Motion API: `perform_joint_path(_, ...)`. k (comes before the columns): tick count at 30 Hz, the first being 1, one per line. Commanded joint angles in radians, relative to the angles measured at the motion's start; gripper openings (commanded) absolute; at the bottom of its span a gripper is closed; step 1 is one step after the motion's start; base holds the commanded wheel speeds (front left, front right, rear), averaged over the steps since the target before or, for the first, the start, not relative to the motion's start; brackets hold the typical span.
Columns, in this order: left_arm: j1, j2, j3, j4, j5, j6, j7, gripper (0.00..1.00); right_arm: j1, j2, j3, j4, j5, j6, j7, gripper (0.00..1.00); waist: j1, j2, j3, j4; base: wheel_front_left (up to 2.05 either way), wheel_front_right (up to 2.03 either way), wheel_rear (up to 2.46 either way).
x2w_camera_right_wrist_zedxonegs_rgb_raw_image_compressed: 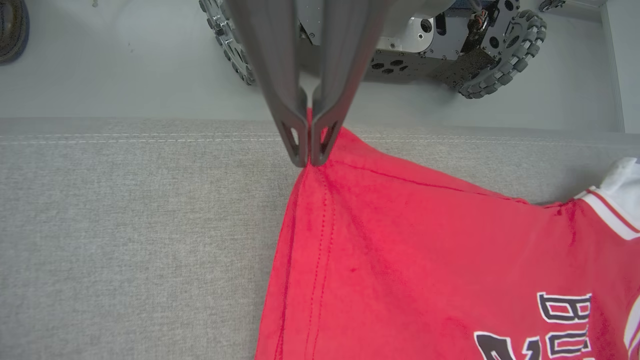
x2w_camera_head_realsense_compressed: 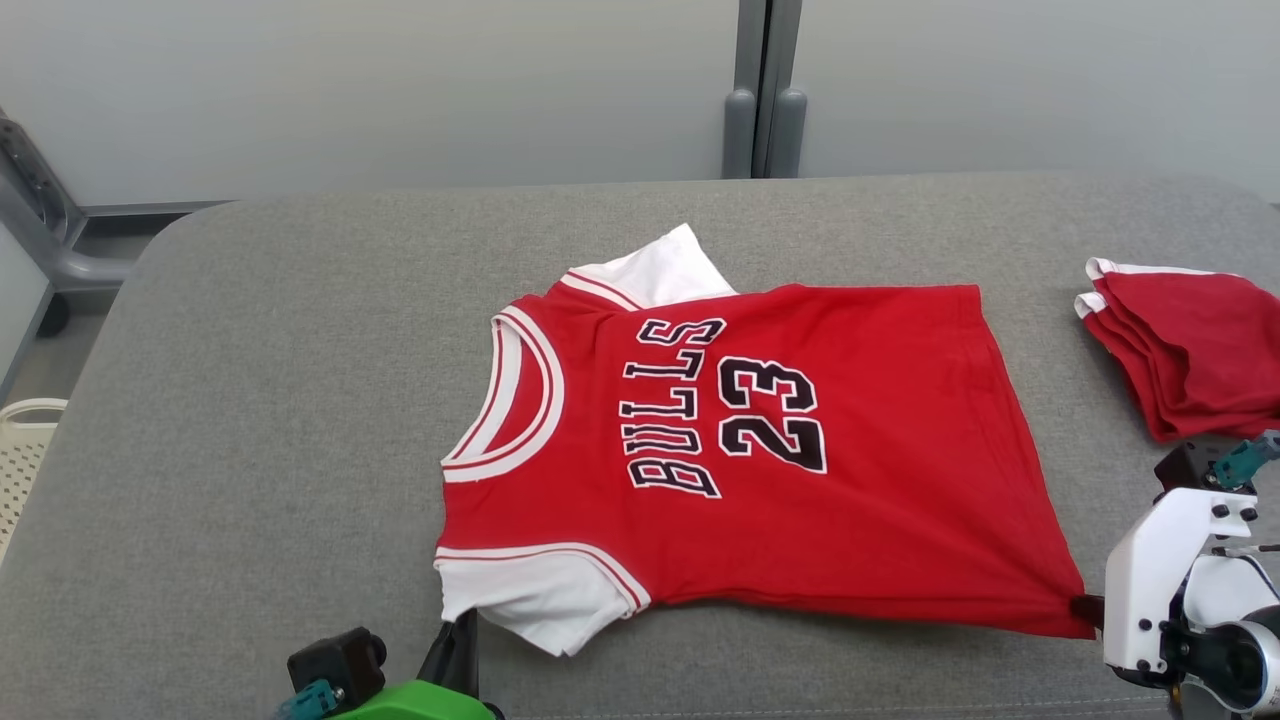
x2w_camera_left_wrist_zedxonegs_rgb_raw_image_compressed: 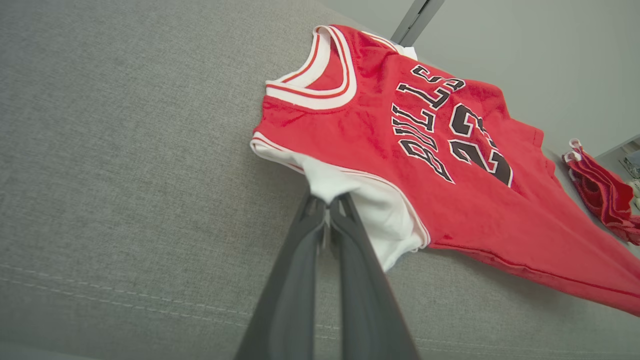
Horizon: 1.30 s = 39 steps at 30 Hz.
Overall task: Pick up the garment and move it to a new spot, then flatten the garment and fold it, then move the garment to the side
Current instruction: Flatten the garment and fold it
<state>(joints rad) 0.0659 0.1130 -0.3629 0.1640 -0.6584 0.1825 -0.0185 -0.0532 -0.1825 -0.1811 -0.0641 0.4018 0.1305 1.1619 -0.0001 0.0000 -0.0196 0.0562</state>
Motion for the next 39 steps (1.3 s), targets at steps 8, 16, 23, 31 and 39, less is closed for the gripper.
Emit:
perform_joint_path(8,0.061,0.003,0.003,-0.020,-0.013,0.031,0.004,0.00,0.026,0.002,-0.038,0.010,-0.088,0.000,-0.004,0.00,0.0001,0.0000,0.014,0.029,0.00,0.00,0.00)
perform_joint_path(16,0.131,0.019,-0.013,-0.091,-0.017,0.049,0.028,0.00,0.038,-0.009,-0.057,0.036,-0.148,0.000,0.004,0.00,0.0001,0.0000,0.019,0.050,0.00,0.00,0.00)
perform_joint_path(23,0.186,0.027,-0.032,-0.161,-0.022,0.068,0.058,0.00,0.061,0.000,-0.071,0.012,-0.131,0.000,0.028,0.00,0.0001,0.0000,0.027,0.050,0.00,0.00,0.00)
perform_joint_path(31,0.159,0.043,-0.032,-0.211,-0.004,0.075,0.062,0.00,0.060,0.020,-0.101,-0.040,-0.094,0.000,0.004,0.00,0.0001,0.0000,0.029,0.032,0.00,0.00,0.00)
perform_joint_path(39,0.051,0.050,-0.001,-0.244,-0.012,0.056,0.061,0.00,-0.030,0.086,-0.117,-0.021,-0.062,0.000,-0.156,0.00,0.0001,0.0000,0.013,0.005,0.00,0.00,0.00)
